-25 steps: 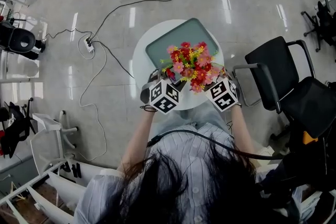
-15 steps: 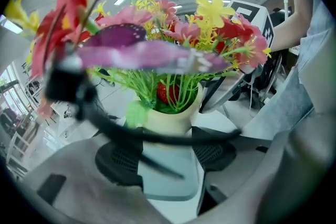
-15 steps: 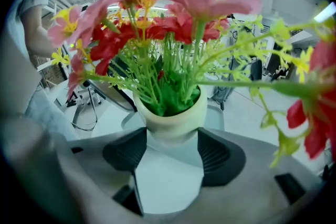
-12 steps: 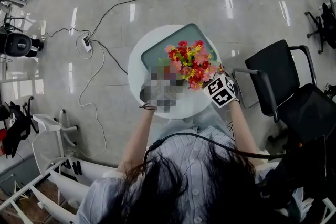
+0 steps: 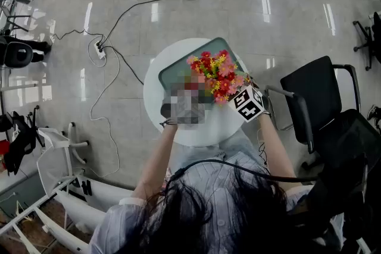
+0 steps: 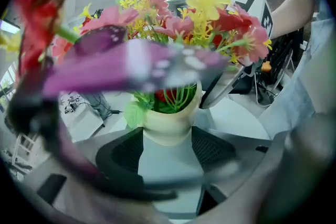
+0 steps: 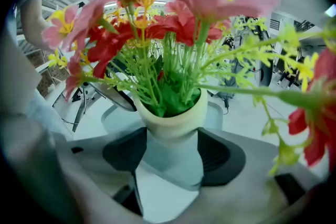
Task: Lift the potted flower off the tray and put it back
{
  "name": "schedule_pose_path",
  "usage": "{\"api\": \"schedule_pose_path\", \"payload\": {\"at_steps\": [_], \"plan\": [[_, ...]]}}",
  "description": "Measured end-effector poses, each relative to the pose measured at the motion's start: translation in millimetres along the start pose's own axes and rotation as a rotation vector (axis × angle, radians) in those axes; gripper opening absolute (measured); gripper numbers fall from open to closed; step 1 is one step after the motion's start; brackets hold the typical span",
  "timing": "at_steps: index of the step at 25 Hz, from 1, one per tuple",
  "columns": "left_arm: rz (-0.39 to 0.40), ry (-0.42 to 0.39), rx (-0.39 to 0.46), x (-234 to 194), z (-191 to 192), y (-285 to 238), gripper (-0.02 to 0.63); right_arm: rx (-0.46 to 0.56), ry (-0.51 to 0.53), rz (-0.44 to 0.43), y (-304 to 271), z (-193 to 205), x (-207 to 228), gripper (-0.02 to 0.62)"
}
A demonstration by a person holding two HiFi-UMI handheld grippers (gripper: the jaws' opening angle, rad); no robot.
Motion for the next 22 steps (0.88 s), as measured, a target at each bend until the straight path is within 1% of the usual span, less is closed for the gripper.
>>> {"api": "schedule_pose_path", "payload": {"at_steps": [4,10,16,22], "plan": [[0.015,0.008,-0.028,-6.0,5.5,-23.9,0.284,-0.014,-0.014,-0.007,-16.7,5.0,15.0,0.295],[0.026,-0.001,-0.061,-12.4,10.9,-53.0,0.282,-0.025,-0.041,0.007,-37.6,13.8,33.1,0.295],[0.032,-0.011,-0.085,-16.9,18.0,-66.5,0.284,-0.04,-0.048,0.006,-50.3,16.0,39.6,0.295],[0.029,-0.018,-0.083,-17.5,22.3,-72.2,0.284,-0.007,-0.078,0.0,-54.0,17.0,40.5,0.295]]}}
Point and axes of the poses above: the fingertips, and each gripper's own axes: y backward along the fingers, x to its right, z out of its underside, the point moved 1 cm from there along y, backward along the fingers, and after that the axes turned 14 degrees about -y, right-handed, at the moved point
